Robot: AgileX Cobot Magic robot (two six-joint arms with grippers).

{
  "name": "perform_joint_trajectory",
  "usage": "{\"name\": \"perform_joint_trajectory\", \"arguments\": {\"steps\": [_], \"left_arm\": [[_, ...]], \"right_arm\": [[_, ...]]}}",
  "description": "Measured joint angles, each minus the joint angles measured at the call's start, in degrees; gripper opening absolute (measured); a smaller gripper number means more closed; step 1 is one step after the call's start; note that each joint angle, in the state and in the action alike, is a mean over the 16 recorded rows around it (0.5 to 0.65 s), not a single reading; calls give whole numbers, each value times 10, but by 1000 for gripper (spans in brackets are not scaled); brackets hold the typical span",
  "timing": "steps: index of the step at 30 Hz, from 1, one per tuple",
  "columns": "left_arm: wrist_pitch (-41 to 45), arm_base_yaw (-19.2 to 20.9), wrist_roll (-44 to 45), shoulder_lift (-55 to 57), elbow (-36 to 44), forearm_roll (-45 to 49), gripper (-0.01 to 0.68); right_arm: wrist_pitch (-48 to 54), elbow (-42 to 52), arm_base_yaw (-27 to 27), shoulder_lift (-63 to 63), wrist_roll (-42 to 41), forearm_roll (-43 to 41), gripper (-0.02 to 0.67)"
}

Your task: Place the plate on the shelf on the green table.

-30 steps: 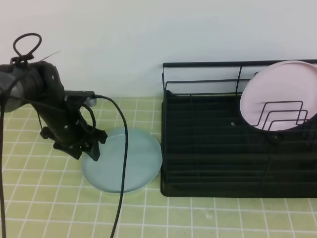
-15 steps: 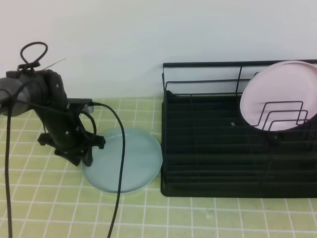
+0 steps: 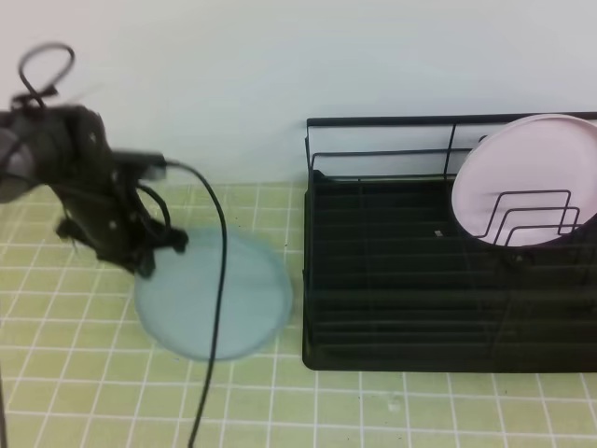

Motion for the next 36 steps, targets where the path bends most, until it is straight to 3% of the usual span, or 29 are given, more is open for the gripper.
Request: {"name": "perform_joint_trajectory", "arguments": {"steps": [8,13,18,24,29,36], "left_arm": [[-66,-3,1,-119,0,0,5],[-115,-26,44,-199,0,-65,4],[-161,-83,92,-258,1,-145,4],[-216,-189,138,-293,1,-206,3],[-262,-278,144,-297,1,-209,3],[-309,-357,151,-297,1,-207,3]], "right_arm": [[0,-2,0,0,-7,29,-3],[4,-16,0,0,-41,116,-3],[7,-47,0,0,-142,276,-3],[2,-94,0,0,-294,493,19],[-24,-124,0,0,-390,613,116],[-86,-141,0,5,-412,665,326]]}}
